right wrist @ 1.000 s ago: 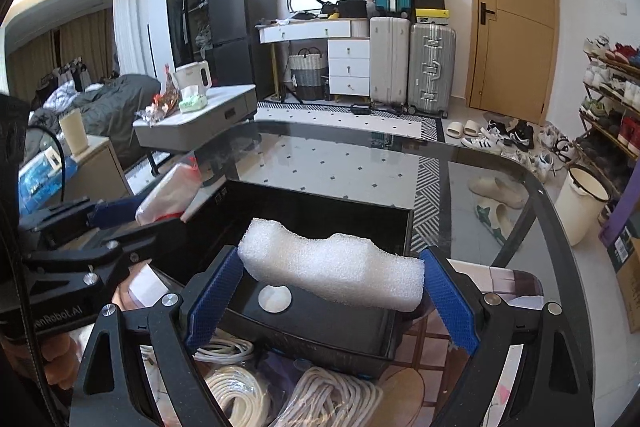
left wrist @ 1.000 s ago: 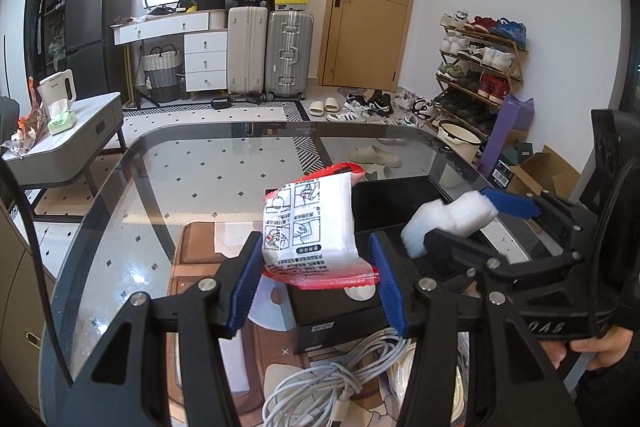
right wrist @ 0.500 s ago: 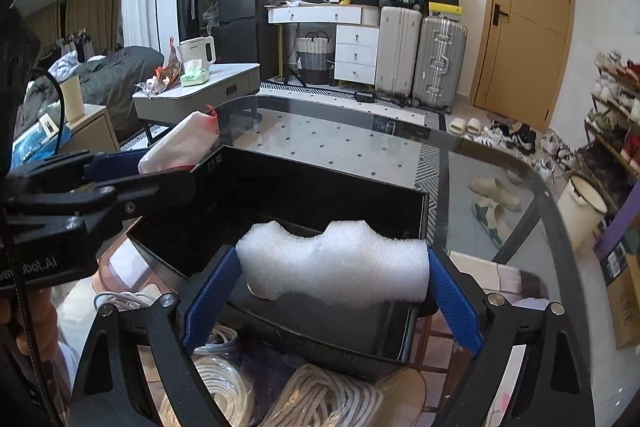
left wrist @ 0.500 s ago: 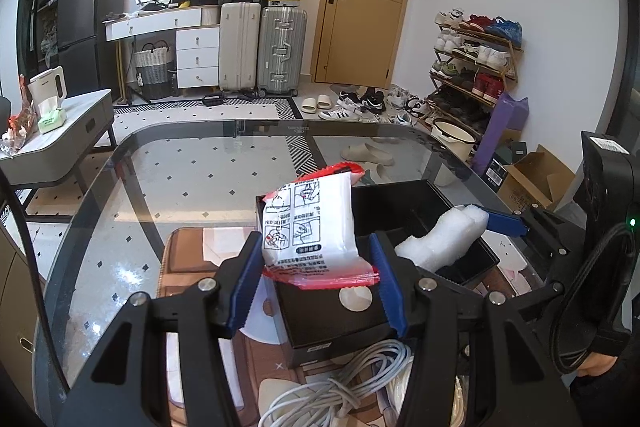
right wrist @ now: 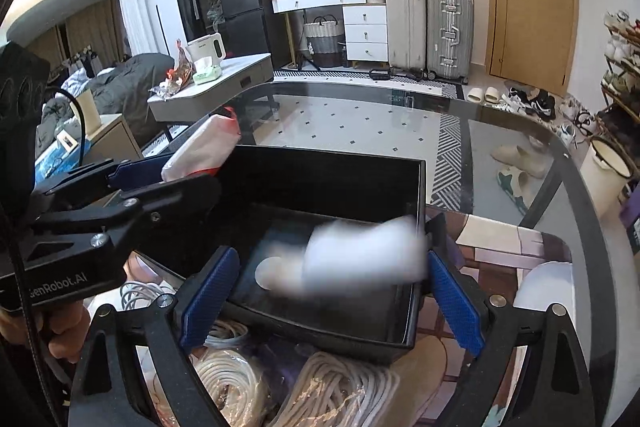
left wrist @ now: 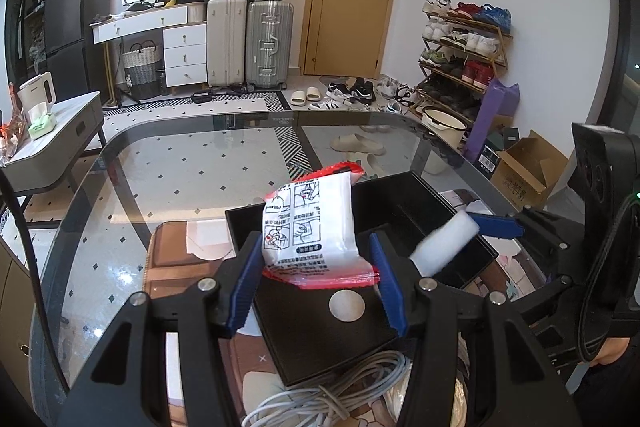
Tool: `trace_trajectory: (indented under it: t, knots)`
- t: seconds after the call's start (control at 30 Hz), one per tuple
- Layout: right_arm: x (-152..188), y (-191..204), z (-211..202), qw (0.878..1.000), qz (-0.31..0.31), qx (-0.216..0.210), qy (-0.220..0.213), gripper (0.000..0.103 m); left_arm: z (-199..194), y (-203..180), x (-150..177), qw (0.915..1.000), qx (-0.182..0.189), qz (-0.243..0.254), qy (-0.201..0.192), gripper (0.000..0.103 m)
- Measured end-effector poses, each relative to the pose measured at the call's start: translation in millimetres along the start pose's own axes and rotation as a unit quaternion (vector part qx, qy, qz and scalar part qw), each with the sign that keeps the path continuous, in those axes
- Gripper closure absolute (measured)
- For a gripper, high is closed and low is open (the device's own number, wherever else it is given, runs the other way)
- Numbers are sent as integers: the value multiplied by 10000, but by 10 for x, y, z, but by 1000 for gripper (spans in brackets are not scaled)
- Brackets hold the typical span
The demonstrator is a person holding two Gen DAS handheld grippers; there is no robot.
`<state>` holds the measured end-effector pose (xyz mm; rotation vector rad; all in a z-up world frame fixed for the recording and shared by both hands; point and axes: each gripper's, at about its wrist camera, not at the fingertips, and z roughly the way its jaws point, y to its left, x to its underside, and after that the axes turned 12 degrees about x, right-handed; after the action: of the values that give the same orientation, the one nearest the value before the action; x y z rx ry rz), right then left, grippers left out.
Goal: Organize soft objects
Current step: 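Carry the foam strip into the black box with the right tool while the left tool drops the packet in, then withdraw both open tools from the black box back over the table items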
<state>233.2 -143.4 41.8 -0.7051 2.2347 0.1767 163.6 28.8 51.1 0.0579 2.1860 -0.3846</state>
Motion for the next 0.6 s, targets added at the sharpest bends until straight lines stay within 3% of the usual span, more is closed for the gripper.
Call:
trace_trajectory:
  t: [0.2,0.23,0.37,0.6]
  knots:
    - [67,-10,-182,9991,-147,245,-319,4,-32,-18,36,10000,31,88,32,50]
    - [76,-17,-205,9990,-139,258,-332,3,-45,-21,38,10000,9,91,39,46]
    - [151,-80,-362,9985,-38,371,-409,1,-186,-39,57,9998,-101,96,-173,10]
    - [319,-240,-744,9970,419,312,-572,1,-541,-149,160,9983,-198,255,-490,0]
